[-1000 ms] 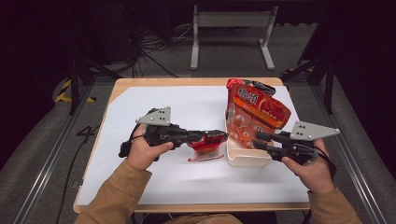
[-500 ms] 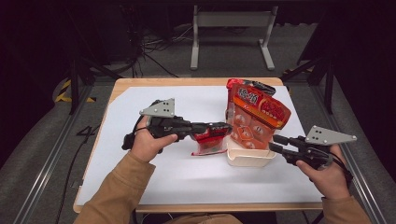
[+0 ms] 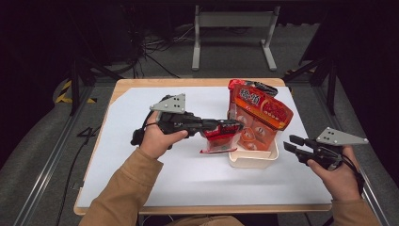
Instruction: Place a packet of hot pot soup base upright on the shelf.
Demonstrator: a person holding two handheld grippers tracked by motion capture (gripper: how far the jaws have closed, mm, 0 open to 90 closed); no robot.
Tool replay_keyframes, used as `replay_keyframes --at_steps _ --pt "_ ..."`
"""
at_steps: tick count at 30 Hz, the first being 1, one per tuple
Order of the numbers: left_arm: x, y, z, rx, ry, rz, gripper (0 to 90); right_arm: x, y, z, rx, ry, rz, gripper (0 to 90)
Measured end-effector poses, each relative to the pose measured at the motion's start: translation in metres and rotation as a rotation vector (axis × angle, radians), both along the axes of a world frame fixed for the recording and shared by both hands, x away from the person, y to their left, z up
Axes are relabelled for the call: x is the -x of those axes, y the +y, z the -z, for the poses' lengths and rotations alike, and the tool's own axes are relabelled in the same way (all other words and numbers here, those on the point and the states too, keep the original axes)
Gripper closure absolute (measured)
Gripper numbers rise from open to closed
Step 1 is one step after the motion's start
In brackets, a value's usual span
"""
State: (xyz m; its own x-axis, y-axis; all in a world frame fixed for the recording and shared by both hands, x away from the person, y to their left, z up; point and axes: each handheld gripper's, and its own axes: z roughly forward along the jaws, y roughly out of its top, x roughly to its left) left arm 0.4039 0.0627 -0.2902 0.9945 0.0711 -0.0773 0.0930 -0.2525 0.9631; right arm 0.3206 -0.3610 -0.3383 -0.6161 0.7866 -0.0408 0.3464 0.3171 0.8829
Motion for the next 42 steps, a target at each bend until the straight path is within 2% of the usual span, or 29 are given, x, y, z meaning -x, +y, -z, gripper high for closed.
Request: replay_keyframes --at_steps 14,35,42 --pt "-0.007 -0.019 0.001 -0.002 -0.019 0.026 89.5 -0.007 -0.013 0.004 -0.021 0.021 0.042 58.3" --pt "-0.011 -0.050 0.009 0.007 -0.018 0.043 89.6 -0.021 -0.026 0.016 -0.036 0.043 0.090 50.6" --pt "-0.010 -0.062 0.013 -0.005 -0.032 0.043 89.6 -0.027 -0.028 0.020 -0.045 0.048 0.084 48.7"
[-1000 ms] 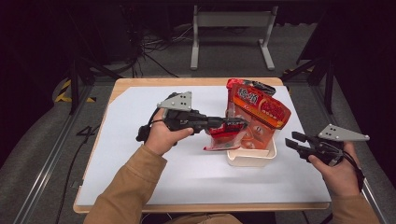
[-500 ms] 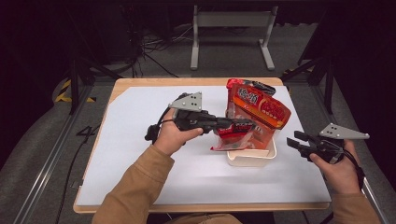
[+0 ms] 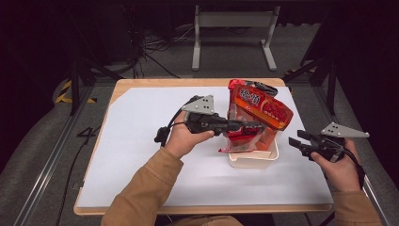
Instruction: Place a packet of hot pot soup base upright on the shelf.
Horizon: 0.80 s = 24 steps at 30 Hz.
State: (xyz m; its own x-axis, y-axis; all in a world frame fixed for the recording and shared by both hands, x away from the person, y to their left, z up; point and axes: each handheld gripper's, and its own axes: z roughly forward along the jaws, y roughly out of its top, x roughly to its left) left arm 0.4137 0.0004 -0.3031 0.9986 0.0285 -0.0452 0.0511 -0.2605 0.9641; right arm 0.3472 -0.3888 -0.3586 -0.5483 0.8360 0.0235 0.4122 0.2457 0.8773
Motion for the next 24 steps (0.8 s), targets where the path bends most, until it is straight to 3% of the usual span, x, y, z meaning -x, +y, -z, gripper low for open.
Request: replay_keyframes --at_steps 9,24 --pt "-0.001 -0.016 0.006 0.006 0.009 0.009 89.5 0.000 0.000 0.007 -0.021 0.021 -0.019 47.0" --pt "-0.004 -0.040 0.021 0.003 0.017 0.007 89.3 0.005 -0.008 0.010 -0.058 0.031 0.007 44.9"
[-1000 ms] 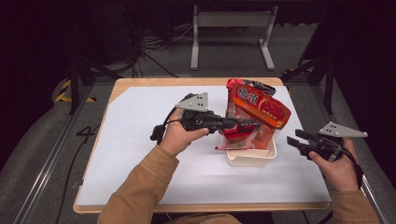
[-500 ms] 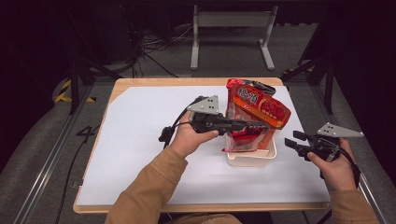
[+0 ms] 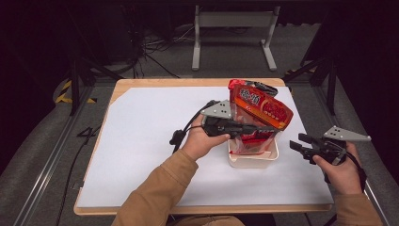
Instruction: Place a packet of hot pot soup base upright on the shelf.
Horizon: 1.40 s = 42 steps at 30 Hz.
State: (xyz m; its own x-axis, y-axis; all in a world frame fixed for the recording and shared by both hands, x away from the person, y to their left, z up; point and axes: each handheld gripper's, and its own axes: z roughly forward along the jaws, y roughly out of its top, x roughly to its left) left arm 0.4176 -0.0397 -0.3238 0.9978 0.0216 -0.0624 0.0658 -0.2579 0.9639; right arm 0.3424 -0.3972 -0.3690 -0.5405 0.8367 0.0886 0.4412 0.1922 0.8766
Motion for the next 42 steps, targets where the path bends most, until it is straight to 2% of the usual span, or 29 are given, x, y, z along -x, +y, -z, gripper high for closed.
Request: replay_keyframes --at_steps 7,16,20,30,32,37,38,40,42 --pt "-0.001 -0.007 0.008 0.003 0.011 0.005 89.2 0.000 -0.001 0.001 -0.009 0.002 0.002 44.7" --pt "-0.004 -0.012 0.020 -0.015 0.023 -0.004 88.9 -0.003 -0.001 0.002 -0.014 0.005 -0.001 44.6" --pt "-0.006 -0.013 0.025 -0.030 0.043 0.006 88.1 -0.004 0.000 0.002 -0.017 0.005 -0.001 44.3" --pt "-0.006 -0.010 0.032 -0.094 0.057 -0.008 87.0 -0.007 0.002 0.002 -0.022 0.004 -0.011 44.0" --pt "-0.007 -0.010 0.033 -0.084 0.062 -0.003 84.9 -0.008 0.003 0.002 -0.022 0.002 -0.014 43.9" --pt "-0.005 -0.006 0.031 -0.038 0.079 -0.003 65.3 -0.010 0.004 0.002 -0.024 0.004 -0.021 43.4" --pt "-0.004 -0.005 0.031 -0.034 0.084 -0.011 61.0 -0.010 0.004 0.002 -0.025 0.004 -0.021 43.2" --pt "-0.003 -0.003 0.029 -0.030 0.081 -0.037 45.0 -0.012 0.005 0.002 -0.024 0.001 -0.028 42.4" --pt "-0.001 0.003 0.027 -0.028 0.088 -0.057 37.5 -0.013 0.006 0.002 -0.023 0.000 -0.031 41.9"
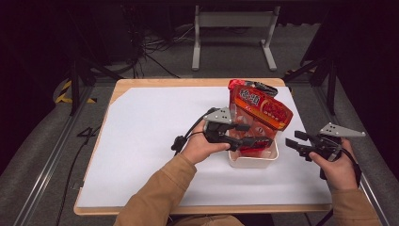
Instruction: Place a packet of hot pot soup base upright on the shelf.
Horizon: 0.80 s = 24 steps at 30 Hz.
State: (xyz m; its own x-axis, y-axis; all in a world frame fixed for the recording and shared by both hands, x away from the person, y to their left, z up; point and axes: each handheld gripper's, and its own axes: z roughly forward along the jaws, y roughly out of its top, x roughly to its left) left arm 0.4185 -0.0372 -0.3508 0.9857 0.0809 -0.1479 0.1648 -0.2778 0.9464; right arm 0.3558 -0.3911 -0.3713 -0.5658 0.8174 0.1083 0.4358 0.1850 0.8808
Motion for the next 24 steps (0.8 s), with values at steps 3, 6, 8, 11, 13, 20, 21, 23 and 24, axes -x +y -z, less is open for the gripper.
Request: replay_keyframes --at_steps 3,6,8,11,13,20,21,23,24 --pt "0.003 0.009 -0.004 0.007 -0.003 -0.022 31.6 -0.002 0.001 0.000 -0.002 0.000 -0.003 41.3" --pt "0.005 0.016 -0.008 0.011 -0.012 -0.034 27.4 -0.005 0.002 0.000 0.001 -0.003 -0.006 40.6" --pt "0.009 0.028 -0.015 0.020 -0.029 -0.055 26.4 -0.007 0.003 0.000 0.002 -0.005 -0.006 39.6" --pt "0.013 0.037 -0.020 0.024 -0.034 -0.078 24.8 -0.008 0.003 0.001 0.006 -0.006 -0.005 38.3" --pt "0.017 0.049 -0.025 0.006 -0.047 -0.110 24.5 -0.008 0.003 0.001 0.005 -0.010 -0.006 37.5" --pt "0.022 0.085 -0.028 -0.032 -0.062 -0.200 20.3 -0.009 0.002 0.002 0.010 -0.017 -0.005 33.1" --pt "0.022 0.089 -0.028 -0.031 -0.066 -0.208 20.0 -0.008 0.002 0.003 0.009 -0.020 -0.006 32.7" --pt "0.023 0.101 -0.026 -0.028 -0.065 -0.230 19.5 -0.008 0.001 0.003 0.011 -0.025 -0.008 31.8" --pt "0.024 0.107 -0.026 -0.029 -0.061 -0.240 19.3 -0.008 0.001 0.003 0.010 -0.025 -0.007 31.4"
